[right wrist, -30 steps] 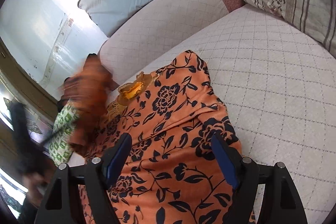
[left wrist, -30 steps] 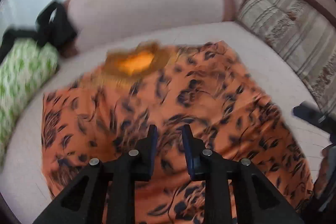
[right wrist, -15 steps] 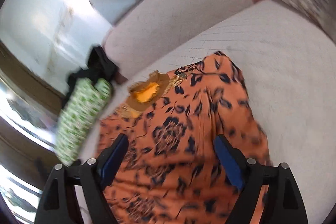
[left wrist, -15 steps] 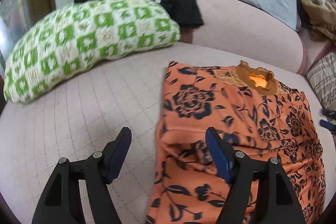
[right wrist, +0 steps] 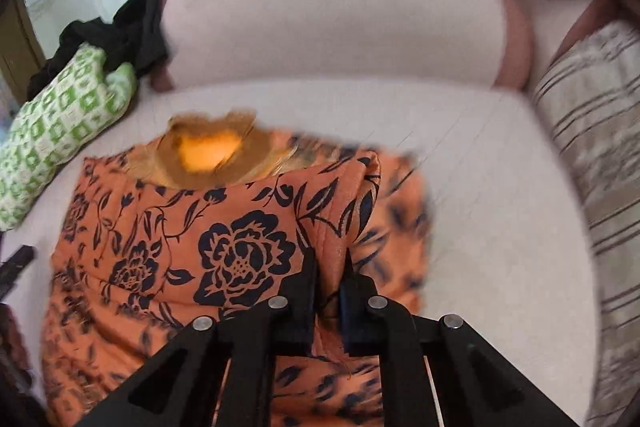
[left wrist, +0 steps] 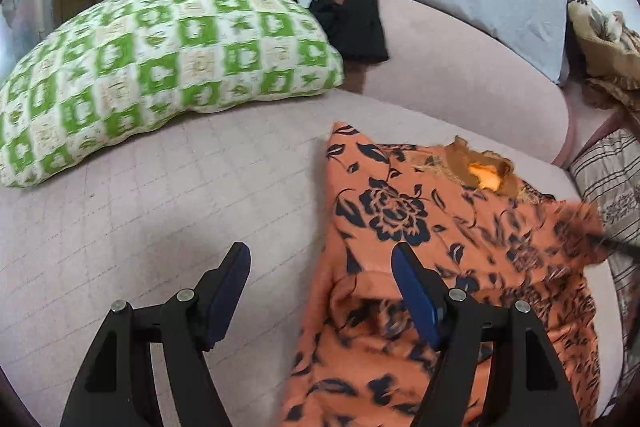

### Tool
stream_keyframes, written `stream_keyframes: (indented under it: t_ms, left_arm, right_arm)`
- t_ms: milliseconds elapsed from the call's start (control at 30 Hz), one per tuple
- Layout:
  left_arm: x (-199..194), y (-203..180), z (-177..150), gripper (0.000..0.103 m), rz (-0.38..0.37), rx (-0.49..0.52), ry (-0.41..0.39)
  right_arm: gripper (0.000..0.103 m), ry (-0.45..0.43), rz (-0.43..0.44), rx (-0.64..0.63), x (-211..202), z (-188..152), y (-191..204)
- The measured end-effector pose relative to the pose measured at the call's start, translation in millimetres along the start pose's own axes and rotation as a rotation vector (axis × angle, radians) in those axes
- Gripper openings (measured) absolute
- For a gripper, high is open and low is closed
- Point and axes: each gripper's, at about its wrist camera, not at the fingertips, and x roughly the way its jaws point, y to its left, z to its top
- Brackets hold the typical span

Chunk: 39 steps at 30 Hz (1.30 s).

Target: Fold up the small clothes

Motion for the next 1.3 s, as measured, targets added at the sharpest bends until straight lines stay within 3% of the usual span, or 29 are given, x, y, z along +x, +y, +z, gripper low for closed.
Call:
stream_keyframes:
  t_ms: [100, 200, 267, 300, 367, 433, 500, 567, 600, 633, 667, 700, 767, 867, 933, 967, 1000, 1033, 1133, 1300]
  left_arm:
    - [29, -20, 0, 0.074, 0.026, 0.051, 0.097]
    - [61, -31, -11, 0.077, 0.123, 0.149, 0.223]
    - [54, -31, -10, 0.077, 0.128, 0.141, 0.188]
    - [48, -32, -8, 0.076, 0.139, 0.137, 0.171]
    - [32, -38, -2, 0.076, 0.127, 0.136, 0.085]
    - [23, -48, 4, 0.076, 0.094, 0.16, 0.037]
    - [34, -57, 4, 0.077, 0.077, 0.186, 0.069]
    - [61, -56, -1, 0.077, 0.128, 0.19, 0.183]
    - [70, -52, -5, 0.079, 0.137, 0.167, 0.212]
    - [69, -46, -6, 0.079, 0.113, 0.134, 0.193]
    - [66, -43, -6, 0.079, 0.101, 0.116, 0.184]
    - [66, -42, -6, 0.079, 0.098, 0.116, 0.184]
    - [67, -42, -7, 0.08, 0.098, 0.128, 0.181]
    - [67, -42, -7, 0.08, 0.097, 0.126, 0.174]
    - [64, -42, -8, 0.08, 0.088, 0.119, 0.168]
    - [61, -40, -9, 0.08, 0.086, 0.12, 0.171]
    - [56, -38, -10, 0.08, 0.087, 0.125, 0.17]
    - [50, -37, -11, 0.08, 0.087, 0.134, 0.161]
    - [23, -27, -13, 0.08, 0.071, 0.124, 0.131]
    - [-38, 8, -38, 0.08, -0.045, 0.031, 0.131]
  right_arm:
    - [0.019, 0.174, 0.089, 0.061, 49, -20, -18]
    - [0.032, 0.077, 0.127, 0.175, 33, -32, -40]
    - [0.054, 0.021, 0.11, 0.24, 16, -31, -52]
    - [0.057, -0.038, 0.106, 0.265, 2, -28, -58]
    - [0.058, -0.111, 0.182, 0.288, -18, -24, -62]
    - [0.061, -0.129, 0.324, 0.317, -24, -13, -59]
    - [0.069, -0.075, 0.504, 0.343, -6, -4, -51]
    - [0.07, 0.018, 0.55, 0.346, 29, -4, -43]
    - [0.07, 0.085, 0.524, 0.376, 55, -5, -49]
    - [0.063, 0.124, 0.498, 0.466, 74, -13, -62]
    - [0.057, 0.106, 0.556, 0.586, 82, -20, -76]
    - [0.057, 0.07, 0.607, 0.624, 75, -20, -81]
    - [0.068, 0.022, 0.602, 0.537, 60, -6, -74]
    - [0.072, 0.009, 0.669, 0.525, 70, 18, -68]
    - [0.077, 0.047, 0.643, 0.556, 104, 34, -72]
    - [0.074, 0.066, 0.627, 0.642, 123, 35, -83]
    - [0.074, 0.045, 0.664, 0.709, 126, 34, -91]
    - [0.074, 0.016, 0.667, 0.743, 121, 34, -94]
    - [0.075, -0.035, 0.581, 0.627, 85, 34, -85]
    - [0.076, -0.004, 0.55, 0.518, 11, -22, -91]
